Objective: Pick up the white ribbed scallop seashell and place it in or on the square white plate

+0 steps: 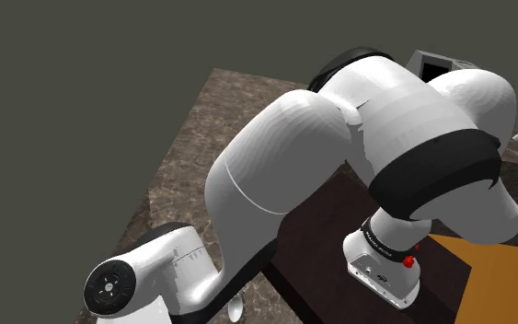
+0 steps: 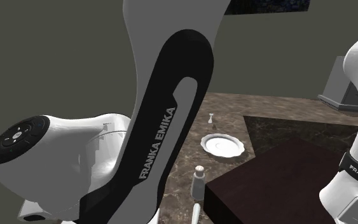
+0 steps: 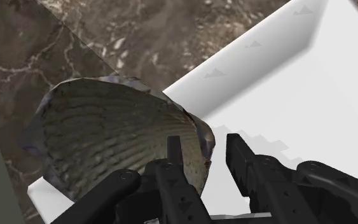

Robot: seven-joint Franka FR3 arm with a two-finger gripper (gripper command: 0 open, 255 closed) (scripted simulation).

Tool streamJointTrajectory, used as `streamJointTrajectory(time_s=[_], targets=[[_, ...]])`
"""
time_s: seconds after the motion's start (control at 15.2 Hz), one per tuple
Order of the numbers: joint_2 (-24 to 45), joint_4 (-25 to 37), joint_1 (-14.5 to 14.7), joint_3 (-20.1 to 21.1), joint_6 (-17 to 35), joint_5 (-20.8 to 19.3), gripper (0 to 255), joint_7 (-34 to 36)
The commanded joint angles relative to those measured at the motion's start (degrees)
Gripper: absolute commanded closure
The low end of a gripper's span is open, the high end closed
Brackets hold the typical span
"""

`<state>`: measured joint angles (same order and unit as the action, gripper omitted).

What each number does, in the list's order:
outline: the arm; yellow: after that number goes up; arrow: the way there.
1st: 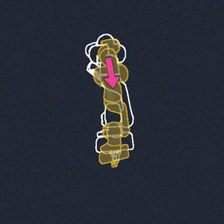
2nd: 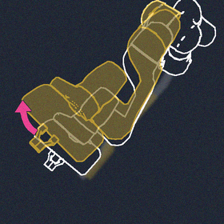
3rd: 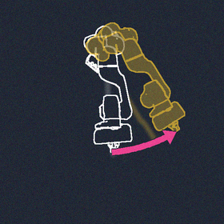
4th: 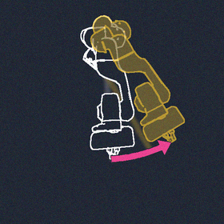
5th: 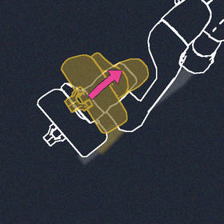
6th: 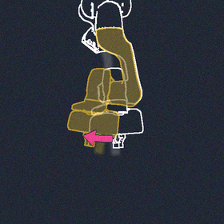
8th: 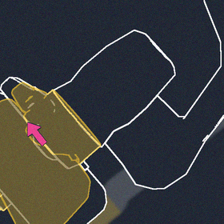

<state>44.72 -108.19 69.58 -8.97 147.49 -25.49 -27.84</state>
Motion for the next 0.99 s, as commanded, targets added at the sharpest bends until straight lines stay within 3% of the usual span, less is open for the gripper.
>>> streamJointTrajectory(time_s=[0.0,0.46,0.92], targets=[[0.0,0.0,0.0,0.0,0.0,0.0,255,0.0],[0.01,0.0,0.0,0.0,0.01,0.0,255,0.0],[-5.01,-2.09,-0.12,0.33,-2.79,0.41,255,-1.35]])
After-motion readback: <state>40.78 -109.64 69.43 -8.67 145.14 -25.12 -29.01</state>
